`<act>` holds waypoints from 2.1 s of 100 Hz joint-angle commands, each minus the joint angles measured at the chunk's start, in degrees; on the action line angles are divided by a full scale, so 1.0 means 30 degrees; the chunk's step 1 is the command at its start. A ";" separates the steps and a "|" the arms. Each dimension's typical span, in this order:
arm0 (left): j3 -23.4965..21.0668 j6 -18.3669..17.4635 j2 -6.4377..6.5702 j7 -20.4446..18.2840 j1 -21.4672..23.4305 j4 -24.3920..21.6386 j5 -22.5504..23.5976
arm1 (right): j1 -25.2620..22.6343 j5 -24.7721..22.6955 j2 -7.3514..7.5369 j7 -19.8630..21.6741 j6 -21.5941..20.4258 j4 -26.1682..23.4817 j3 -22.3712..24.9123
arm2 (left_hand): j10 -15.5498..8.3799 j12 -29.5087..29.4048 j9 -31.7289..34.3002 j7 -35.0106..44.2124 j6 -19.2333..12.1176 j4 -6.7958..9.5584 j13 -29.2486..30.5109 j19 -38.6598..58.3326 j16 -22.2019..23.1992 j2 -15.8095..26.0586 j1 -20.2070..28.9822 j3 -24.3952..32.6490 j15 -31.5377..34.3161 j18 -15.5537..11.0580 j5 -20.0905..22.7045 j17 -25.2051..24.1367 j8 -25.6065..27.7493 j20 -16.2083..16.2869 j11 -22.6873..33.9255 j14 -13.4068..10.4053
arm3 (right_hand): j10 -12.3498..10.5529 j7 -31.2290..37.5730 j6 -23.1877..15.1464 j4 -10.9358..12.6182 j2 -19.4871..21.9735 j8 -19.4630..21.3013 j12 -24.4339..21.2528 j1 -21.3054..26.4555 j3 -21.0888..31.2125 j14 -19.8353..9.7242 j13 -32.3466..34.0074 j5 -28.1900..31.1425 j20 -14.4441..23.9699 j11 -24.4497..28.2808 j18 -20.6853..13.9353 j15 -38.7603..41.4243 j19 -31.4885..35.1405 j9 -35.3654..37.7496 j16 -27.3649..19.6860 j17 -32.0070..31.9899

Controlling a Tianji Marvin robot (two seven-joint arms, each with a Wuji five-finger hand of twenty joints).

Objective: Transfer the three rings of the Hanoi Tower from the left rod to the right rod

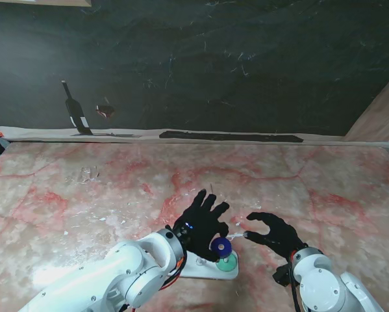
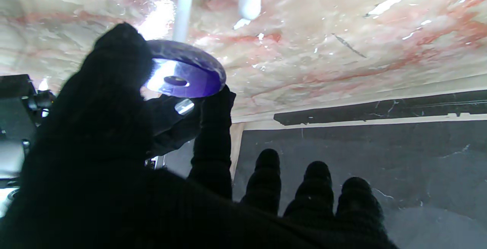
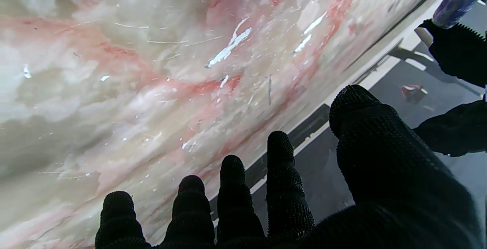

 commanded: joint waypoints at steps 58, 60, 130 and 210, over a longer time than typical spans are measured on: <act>0.1417 0.0300 -0.0508 0.0715 -0.1398 0.1260 -0.0880 | -0.0216 0.0028 -0.0075 -0.0030 0.0057 -0.0122 0.0031 | -0.0555 0.0070 -0.0168 0.1801 -0.1436 0.1503 -0.0131 -0.0028 0.0244 0.0981 0.0520 0.1307 0.0217 0.0059 0.1215 -0.0093 0.0336 0.0332 0.0158 0.0063 | -0.0032 -0.0155 -0.0043 0.0081 -0.0136 -0.0121 0.0179 -0.0553 0.0148 -0.0022 -0.0330 -0.0278 -0.0012 0.0407 0.0241 -0.0136 -0.0298 -0.0629 0.0089 -0.0125; 0.1436 0.0296 -0.0510 0.0718 -0.1411 0.1277 -0.0891 | -0.0213 0.0027 -0.0074 -0.0023 0.0054 -0.0118 0.0029 | -0.0563 0.0070 -0.0171 0.1805 -0.1462 0.1500 -0.0135 -0.0029 0.0244 0.0970 0.0517 0.1299 0.0216 0.0060 0.1229 -0.0093 0.0337 0.0335 0.0156 0.0051 | -0.0041 -0.0159 -0.0043 0.0082 -0.0137 -0.0122 0.0177 -0.0545 0.0151 -0.0018 -0.0339 -0.0288 -0.0012 0.0403 0.0241 -0.0139 -0.0298 -0.0639 0.0088 -0.0125; 0.2028 0.0283 -0.0612 0.0770 -0.1880 0.1721 -0.1386 | -0.0231 0.0058 -0.0078 -0.0032 0.0003 -0.0089 0.0079 | -0.0617 0.0079 -0.0176 0.1831 -0.1474 0.1492 -0.0112 -0.0024 0.0257 0.0980 0.0506 0.1304 0.0222 0.0036 0.1211 -0.0090 0.0342 0.0414 0.0137 0.0007 | -0.0033 -0.0158 -0.0067 0.0083 -0.0106 -0.0122 0.0177 -0.0555 0.0148 -0.0030 -0.0330 -0.0283 -0.0002 0.0410 0.0261 -0.0137 -0.0291 -0.0629 0.0088 -0.0129; 0.2613 0.0218 -0.0652 0.0428 -0.2571 0.2285 -0.1889 | -0.0115 0.0038 -0.0059 0.0048 -0.0017 0.0017 0.0031 | -0.0396 0.0032 -0.0561 0.0472 -0.0576 0.1479 -0.0277 -0.0047 0.0252 0.0713 0.0212 0.1058 0.0179 0.0008 -0.0697 -0.0090 -0.0242 0.0447 -0.0470 -0.0066 | -0.0034 -0.0200 -0.0036 0.0084 -0.0172 -0.0138 0.0175 -0.0570 0.0154 -0.0003 -0.0329 -0.0377 0.0000 0.0412 0.0262 -0.0136 -0.0294 -0.0616 0.0088 -0.0133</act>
